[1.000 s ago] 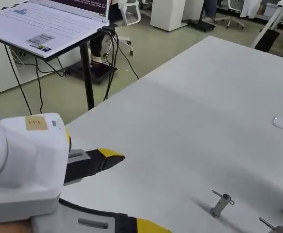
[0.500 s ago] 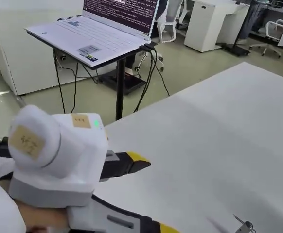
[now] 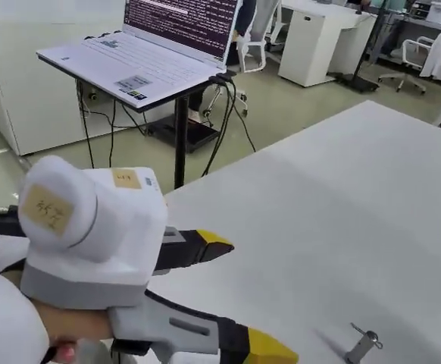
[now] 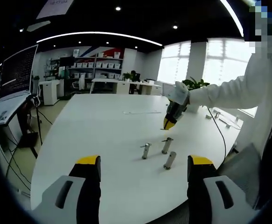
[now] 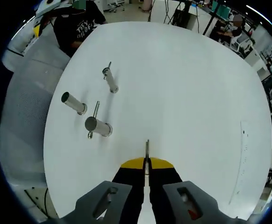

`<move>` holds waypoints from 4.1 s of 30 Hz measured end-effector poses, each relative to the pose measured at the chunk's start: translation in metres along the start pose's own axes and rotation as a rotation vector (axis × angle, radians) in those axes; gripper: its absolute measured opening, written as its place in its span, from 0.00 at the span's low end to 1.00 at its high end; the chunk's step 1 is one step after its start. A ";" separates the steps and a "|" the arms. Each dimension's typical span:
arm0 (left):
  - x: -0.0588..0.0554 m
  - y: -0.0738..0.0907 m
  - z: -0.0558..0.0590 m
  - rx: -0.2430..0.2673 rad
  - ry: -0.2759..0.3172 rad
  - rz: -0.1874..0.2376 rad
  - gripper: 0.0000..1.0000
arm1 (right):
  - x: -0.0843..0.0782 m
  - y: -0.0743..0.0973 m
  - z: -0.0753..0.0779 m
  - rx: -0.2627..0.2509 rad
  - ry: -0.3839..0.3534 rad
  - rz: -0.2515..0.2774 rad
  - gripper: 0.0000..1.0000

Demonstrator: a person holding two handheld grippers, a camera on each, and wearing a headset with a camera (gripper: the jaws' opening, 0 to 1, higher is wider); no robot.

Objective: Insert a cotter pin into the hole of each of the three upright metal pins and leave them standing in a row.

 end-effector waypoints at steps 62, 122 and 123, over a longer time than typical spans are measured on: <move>0.053 -0.090 0.100 -0.379 0.080 0.043 0.30 | 0.071 0.074 -0.128 -0.573 0.184 0.355 0.00; 0.050 -0.096 0.116 -0.530 0.121 -0.037 0.00 | 0.101 0.066 -0.140 -0.613 0.266 0.329 0.00; 0.050 -0.095 0.116 -0.525 0.108 -0.029 0.00 | 0.101 0.066 -0.140 -0.612 0.267 0.325 0.00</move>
Point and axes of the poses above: the centre of the closed fingertips' face, and the gripper's own axes: y roughly backward along the fingers, z roughly to its right, x roughly out of its top, the point moved 3 cm from there along y, roughly backward along the fingers, and after that the axes turned 13 degrees about x, right-handed, at the moved point
